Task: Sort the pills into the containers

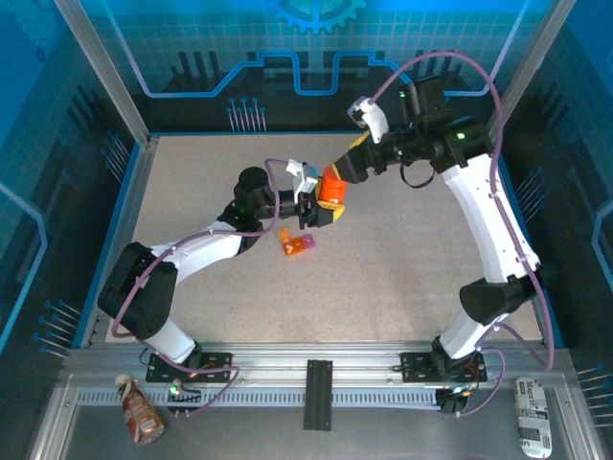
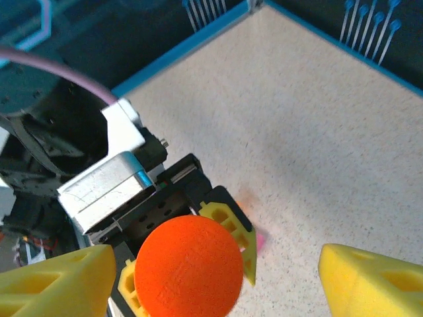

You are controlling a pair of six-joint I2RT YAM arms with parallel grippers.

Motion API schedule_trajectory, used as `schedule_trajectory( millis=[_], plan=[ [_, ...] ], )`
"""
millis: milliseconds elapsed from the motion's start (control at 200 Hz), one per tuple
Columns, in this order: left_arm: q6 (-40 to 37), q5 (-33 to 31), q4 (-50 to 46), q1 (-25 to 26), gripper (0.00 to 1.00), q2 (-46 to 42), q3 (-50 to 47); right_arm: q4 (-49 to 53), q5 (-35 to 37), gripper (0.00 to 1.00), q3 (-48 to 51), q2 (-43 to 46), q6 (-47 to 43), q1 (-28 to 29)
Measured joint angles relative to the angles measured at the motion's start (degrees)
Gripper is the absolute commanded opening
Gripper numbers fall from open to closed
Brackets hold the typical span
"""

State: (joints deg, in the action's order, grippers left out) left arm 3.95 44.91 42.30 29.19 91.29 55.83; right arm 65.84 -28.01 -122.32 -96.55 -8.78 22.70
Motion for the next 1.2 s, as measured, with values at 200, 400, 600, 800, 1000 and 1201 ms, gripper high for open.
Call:
schedule_trajectory(
  millis=[200, 400, 600, 800, 1000, 1201],
  plan=[
    [0.00, 0.00, -0.07, 0.00, 0.00, 0.00, 0.00, 4.46, 1.46, 0.77, -2.19, -3.45, -2.95, 1.75],
    [0.00, 0.02, -0.46, 0.00, 0.00, 0.00, 0.00, 5.77, 1.44, 0.75, -2.67, -3.61, -3.89, 1.75],
    [0.00, 0.02, -0.68, 0.00, 0.00, 0.00, 0.00, 6.23, 1.18, 0.71, -2.67, -3.67, -4.35, 1.79],
    [0.00, 0.02, -0.85, 0.00, 0.00, 0.00, 0.00, 6.21, 0.94, 0.69, -2.64, -3.76, -4.39, 2.08],
    [0.00, 0.02, -0.87, 0.00, 0.00, 0.00, 0.00, 6.21, 0.96, 0.66, -2.51, -3.98, -4.37, 2.29],
    [0.02, 0.00, -1.11, 0.00, 0.00, 0.00, 0.00, 6.14, 0.57, 0.58, -1.95, -3.98, -4.26, 2.54]
  ],
)
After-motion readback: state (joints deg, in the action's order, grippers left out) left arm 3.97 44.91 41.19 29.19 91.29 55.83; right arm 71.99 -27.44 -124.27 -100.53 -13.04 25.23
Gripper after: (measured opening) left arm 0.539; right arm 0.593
